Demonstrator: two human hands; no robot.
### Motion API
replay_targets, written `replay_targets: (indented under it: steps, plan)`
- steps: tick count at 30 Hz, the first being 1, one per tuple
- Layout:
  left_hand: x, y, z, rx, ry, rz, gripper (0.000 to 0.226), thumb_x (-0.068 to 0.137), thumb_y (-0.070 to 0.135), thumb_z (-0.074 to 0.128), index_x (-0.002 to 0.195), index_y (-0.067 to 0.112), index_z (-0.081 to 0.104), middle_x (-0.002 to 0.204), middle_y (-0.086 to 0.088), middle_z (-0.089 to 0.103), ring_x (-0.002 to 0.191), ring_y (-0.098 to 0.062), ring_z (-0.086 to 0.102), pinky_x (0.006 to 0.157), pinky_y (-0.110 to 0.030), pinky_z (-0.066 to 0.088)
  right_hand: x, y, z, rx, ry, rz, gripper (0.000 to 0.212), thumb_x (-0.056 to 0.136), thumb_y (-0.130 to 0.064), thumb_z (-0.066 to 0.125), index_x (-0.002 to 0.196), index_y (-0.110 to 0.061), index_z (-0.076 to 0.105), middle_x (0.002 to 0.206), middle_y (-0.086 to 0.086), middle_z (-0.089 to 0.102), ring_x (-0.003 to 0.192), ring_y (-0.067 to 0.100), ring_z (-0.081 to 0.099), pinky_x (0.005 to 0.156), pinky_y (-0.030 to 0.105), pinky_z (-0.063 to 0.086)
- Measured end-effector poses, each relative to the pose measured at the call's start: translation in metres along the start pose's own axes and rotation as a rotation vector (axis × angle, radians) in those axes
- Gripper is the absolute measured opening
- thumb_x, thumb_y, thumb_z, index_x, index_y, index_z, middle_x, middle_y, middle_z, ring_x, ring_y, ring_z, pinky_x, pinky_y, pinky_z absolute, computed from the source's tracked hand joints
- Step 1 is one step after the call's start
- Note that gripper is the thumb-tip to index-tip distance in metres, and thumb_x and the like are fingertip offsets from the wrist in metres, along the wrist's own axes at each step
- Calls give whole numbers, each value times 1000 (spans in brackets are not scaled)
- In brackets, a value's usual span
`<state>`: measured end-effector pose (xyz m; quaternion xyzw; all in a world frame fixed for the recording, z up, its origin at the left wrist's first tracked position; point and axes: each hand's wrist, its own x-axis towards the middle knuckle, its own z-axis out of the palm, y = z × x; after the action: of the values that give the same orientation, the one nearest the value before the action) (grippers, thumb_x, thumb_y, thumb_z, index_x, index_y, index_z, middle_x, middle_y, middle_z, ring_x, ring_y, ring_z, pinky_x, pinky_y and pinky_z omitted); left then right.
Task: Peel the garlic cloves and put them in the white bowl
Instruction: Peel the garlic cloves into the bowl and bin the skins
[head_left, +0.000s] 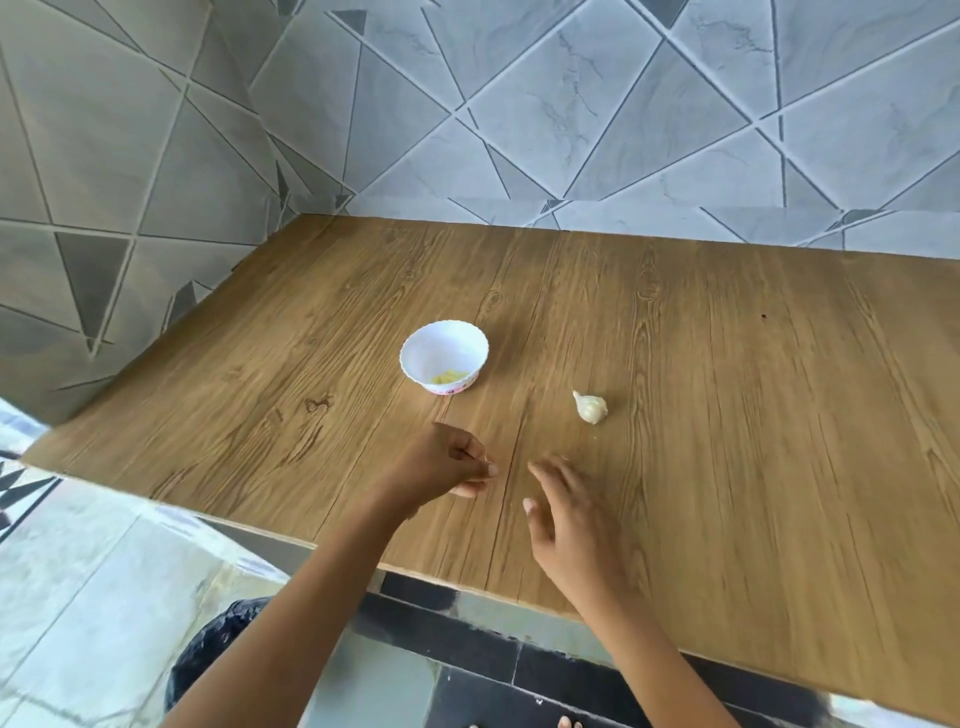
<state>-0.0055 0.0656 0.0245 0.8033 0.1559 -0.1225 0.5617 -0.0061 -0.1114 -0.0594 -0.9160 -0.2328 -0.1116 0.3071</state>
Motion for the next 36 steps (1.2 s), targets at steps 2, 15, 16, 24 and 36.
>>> replay_targets:
  steps: [2, 15, 16, 24, 36]
  plan:
    - [-1, -5, -7, 20, -71, -61, 12, 81, 6, 72, 87, -4, 68, 71, -9, 70, 61, -11, 68, 60, -19, 54, -5, -9, 7, -105, 18, 16, 35, 86, -20, 61, 119, -8, 62, 131, 13, 57, 123, 30, 53, 94, 47, 50]
    - [11, -15, -5, 72, -101, -97, 11, 88, -1, 63, 92, -10, 65, 65, -6, 66, 48, -5, 63, 49, -15, 50, -12, -26, 9, -225, -63, 90, 53, 94, -38, 30, 132, -9, 53, 143, 11, 46, 135, 26, 40, 111, 44, 27]
    - [10, -15, -4, 88, -88, -87, 10, 87, 0, 64, 91, -9, 66, 65, -5, 66, 49, -6, 63, 49, -15, 50, -12, -26, 8, -212, -74, 95, 53, 94, -38, 29, 132, -9, 53, 143, 11, 45, 135, 26, 39, 111, 45, 28]
    - [-6, -24, -18, -329, -211, -88, 9, 88, 10, 64, 93, 4, 68, 80, -5, 71, 70, -9, 67, 62, -17, 52, -2, -41, -12, 431, -71, 233, 25, 91, -21, 61, 115, -16, 65, 110, -6, 66, 100, -2, 59, 87, 17, 48]
    - [-16, -18, -8, -234, -189, 99, 13, 89, 14, 63, 77, 9, 65, 67, 0, 63, 61, -6, 59, 59, -15, 48, 21, -45, -22, 1020, -263, 507, 14, 93, -15, 57, 81, -8, 61, 71, 0, 58, 66, 7, 53, 61, 20, 46]
